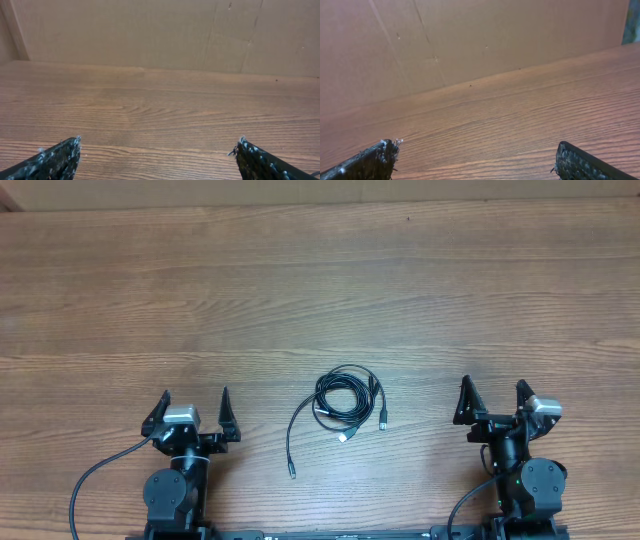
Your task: Untangle cables
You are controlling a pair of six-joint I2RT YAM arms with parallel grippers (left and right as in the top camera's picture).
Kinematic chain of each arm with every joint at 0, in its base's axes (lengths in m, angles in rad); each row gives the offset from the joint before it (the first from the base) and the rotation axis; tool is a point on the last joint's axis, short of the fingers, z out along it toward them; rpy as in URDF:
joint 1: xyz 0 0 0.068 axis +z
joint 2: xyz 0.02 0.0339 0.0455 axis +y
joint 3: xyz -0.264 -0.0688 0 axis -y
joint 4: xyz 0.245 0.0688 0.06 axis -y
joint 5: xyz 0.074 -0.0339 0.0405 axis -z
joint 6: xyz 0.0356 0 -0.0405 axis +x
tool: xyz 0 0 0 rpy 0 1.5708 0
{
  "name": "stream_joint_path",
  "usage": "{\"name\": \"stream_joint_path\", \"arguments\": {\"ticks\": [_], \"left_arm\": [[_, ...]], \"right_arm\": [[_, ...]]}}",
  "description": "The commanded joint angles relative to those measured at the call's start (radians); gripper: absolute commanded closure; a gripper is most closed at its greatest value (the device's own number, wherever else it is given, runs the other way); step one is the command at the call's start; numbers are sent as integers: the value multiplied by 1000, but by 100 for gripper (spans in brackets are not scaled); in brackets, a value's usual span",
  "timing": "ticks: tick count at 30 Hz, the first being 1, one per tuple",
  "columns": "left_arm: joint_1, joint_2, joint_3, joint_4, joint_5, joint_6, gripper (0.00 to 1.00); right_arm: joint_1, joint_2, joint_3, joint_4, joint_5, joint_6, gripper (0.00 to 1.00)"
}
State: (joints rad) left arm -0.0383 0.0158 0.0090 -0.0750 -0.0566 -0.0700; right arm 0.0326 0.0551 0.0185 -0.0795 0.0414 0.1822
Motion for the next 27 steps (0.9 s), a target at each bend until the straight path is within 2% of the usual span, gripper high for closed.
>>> {"name": "stream_joint_path", "arguments": {"ticks": [1, 19, 27], "left_arm": [[5, -5, -3, 1, -2, 22, 1], [5, -5, -3, 1, -2, 23, 0], [5, -5, -3, 1, -2, 22, 0]], "right_arm": [[-7, -9, -11, 2, 10, -8, 0], [-7, -9, -11, 2, 5, -8, 0], [-7, -9, -11, 0, -83, 0, 0]]}}
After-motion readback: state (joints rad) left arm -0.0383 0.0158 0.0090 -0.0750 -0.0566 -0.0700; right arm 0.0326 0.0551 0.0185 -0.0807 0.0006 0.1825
